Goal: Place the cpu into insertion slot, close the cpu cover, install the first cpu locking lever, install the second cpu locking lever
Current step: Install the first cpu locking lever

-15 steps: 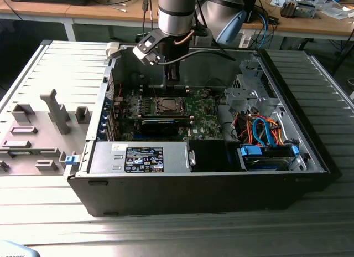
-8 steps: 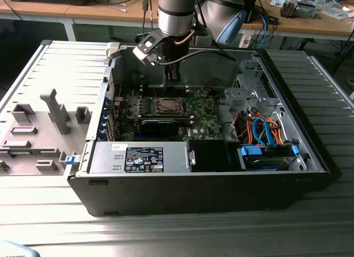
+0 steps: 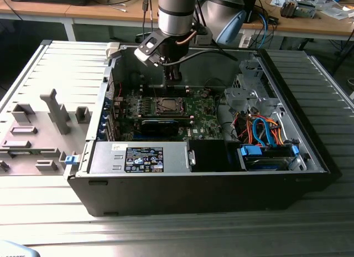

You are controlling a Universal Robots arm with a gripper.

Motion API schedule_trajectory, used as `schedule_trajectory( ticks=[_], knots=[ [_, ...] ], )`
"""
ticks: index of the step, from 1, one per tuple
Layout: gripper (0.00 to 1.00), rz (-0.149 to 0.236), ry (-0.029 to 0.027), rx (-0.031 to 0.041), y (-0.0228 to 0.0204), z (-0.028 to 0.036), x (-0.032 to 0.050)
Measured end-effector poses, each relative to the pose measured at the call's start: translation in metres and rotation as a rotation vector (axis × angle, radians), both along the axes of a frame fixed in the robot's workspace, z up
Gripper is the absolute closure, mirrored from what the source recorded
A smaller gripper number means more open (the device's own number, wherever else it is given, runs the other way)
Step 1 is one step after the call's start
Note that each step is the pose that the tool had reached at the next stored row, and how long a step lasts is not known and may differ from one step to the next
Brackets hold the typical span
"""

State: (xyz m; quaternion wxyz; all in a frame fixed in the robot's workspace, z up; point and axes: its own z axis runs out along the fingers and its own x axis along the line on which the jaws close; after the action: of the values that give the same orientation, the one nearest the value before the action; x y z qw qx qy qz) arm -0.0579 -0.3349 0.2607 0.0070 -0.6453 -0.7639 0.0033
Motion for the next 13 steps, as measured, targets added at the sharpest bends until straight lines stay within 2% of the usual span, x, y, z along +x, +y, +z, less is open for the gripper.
schedule_trajectory(
  ticks=[6,13],
  knots=[
    [0.89,0.036,0.0,0.0,0.0,0.0,0.0],
    [0.89,0.058,0.0,0.0,0.0,0.0,0.0]
  ],
)
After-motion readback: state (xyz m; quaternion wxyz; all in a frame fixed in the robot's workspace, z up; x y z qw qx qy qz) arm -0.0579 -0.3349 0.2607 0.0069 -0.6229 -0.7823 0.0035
